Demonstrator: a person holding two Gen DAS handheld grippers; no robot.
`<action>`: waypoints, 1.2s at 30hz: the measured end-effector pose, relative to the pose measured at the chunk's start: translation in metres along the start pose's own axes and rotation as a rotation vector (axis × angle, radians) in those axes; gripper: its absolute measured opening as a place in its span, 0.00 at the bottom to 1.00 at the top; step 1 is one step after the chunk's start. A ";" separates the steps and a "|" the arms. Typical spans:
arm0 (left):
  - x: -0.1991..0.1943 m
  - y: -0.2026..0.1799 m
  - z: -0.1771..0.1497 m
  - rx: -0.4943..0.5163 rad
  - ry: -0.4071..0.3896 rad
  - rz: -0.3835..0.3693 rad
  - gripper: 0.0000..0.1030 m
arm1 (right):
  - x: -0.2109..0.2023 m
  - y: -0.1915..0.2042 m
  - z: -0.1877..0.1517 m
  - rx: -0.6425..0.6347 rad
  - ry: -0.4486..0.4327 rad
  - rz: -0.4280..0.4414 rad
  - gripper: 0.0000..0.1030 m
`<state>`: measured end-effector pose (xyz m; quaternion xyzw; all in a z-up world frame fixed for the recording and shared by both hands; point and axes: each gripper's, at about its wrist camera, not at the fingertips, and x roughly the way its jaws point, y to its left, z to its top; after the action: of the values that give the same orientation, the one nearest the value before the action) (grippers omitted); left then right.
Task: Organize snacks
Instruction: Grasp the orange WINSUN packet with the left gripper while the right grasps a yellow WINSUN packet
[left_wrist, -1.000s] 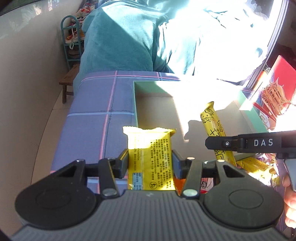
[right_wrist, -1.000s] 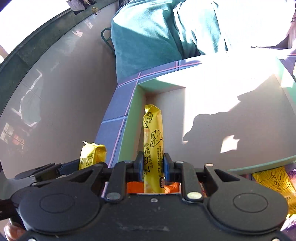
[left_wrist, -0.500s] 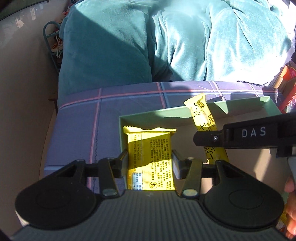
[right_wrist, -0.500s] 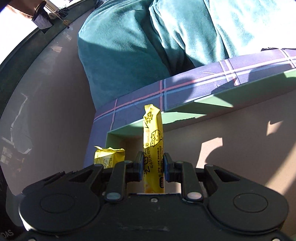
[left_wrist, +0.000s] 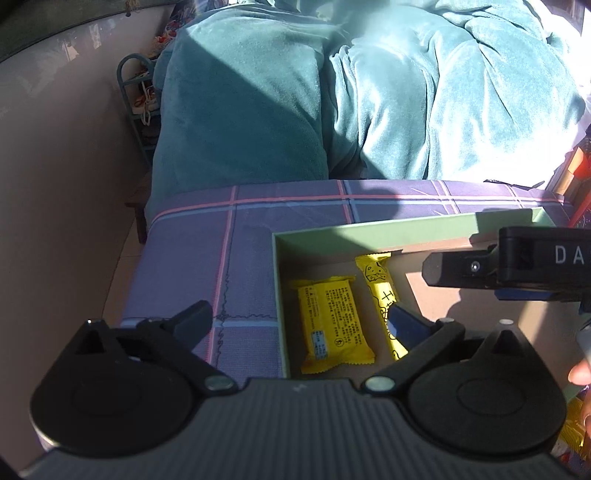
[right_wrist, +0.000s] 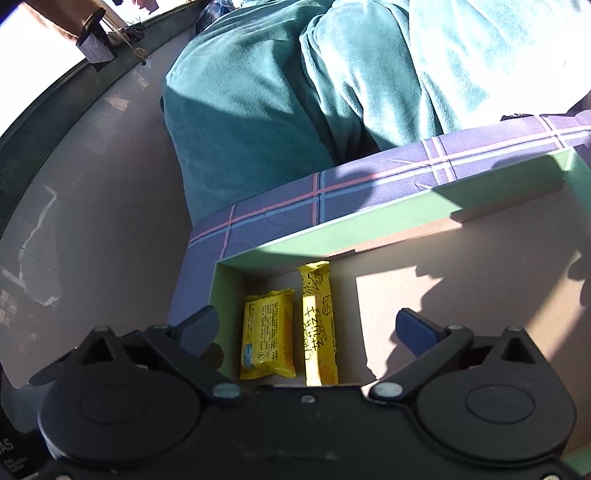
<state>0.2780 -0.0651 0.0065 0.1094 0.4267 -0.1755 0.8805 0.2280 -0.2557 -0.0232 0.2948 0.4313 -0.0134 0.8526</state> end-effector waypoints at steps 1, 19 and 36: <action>-0.005 0.001 -0.005 -0.003 0.005 -0.006 1.00 | -0.004 0.000 -0.005 -0.005 0.004 -0.003 1.00; -0.072 0.022 -0.125 0.003 0.092 -0.023 1.00 | -0.084 0.029 -0.118 -0.295 0.025 0.075 1.00; -0.053 0.026 -0.189 0.009 0.196 -0.053 0.96 | -0.028 0.077 -0.155 -0.483 0.187 0.103 0.93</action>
<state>0.1233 0.0349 -0.0663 0.1185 0.5129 -0.1892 0.8289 0.1192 -0.1183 -0.0352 0.1044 0.4832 0.1607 0.8543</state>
